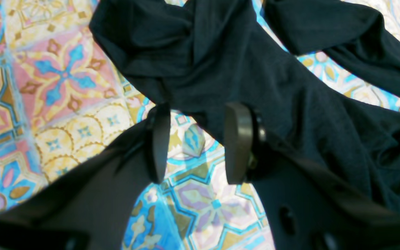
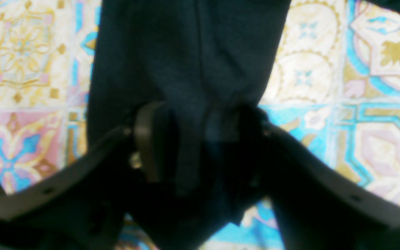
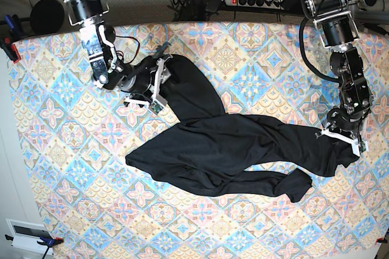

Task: Layout the t-shirt on the table in an organized manner, then fold the t-shirt properly
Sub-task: 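Grasp a sleeve with the right gripper and the hem with the left, then pull the sleeve outward with the right gripper, dragging the hem with the left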

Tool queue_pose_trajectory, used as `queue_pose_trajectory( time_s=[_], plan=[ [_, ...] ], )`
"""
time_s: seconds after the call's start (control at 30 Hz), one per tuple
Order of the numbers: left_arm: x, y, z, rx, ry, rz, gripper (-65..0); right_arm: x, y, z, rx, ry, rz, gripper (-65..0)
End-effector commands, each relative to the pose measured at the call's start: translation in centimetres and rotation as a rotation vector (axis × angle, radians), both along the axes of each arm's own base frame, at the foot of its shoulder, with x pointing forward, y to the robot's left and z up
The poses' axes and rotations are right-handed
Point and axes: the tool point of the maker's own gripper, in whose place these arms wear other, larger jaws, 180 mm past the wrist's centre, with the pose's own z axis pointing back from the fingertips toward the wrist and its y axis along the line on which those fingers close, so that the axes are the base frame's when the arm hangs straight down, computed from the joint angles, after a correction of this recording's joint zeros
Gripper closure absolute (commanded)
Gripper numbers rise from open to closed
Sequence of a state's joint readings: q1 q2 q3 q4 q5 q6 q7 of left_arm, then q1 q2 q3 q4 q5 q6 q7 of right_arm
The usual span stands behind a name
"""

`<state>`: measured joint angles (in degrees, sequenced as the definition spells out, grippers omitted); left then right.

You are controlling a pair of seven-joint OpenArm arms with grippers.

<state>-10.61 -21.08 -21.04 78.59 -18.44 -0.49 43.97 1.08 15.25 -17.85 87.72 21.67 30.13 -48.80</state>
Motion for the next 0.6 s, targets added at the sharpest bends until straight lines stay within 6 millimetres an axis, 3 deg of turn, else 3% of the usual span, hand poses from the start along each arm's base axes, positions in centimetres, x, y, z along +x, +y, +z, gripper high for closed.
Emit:
queue_pose_trajectory(
  time_s=[0.0, 0.1, 0.13, 0.23, 0.43, 0.57],
  plan=[
    [1.0, 0.8, 2.1, 0.014, -0.06, 0.006, -25.3, -1.1, -0.7, -0.9, -0.044, 0.04, 0.023, -22.6],
    [1.1, 0.4, 2.2, -0.013, -0.069, 0.002, -25.3, -0.7, -2.2, -0.7, -0.066, 0.028, 0.004, -6.1],
    [1.2, 0.1, 2.1, -0.013, -0.067, -0.005, -25.3, -0.2, -3.7, -0.5, -0.081, 0.02, -0.027, 0.0],
    [1.6, -1.8, 1.4, -0.001, -0.039, -0.07, -25.3, -0.5, -7.6, -0.2, -0.098, 0.015, -0.14, -1.1],
    [1.6, -4.1, 0.1, 0.015, -0.004, -0.142, -25.3, -1.3, -14.6, 3.8, -0.131, -0.094, -0.352, 0.0],
    [1.7, -4.2, 0.1, 0.019, -0.004, -0.146, -25.3, -1.7, -19.9, 6.8, -0.21, -0.174, -0.45, 0.0]
  ],
)
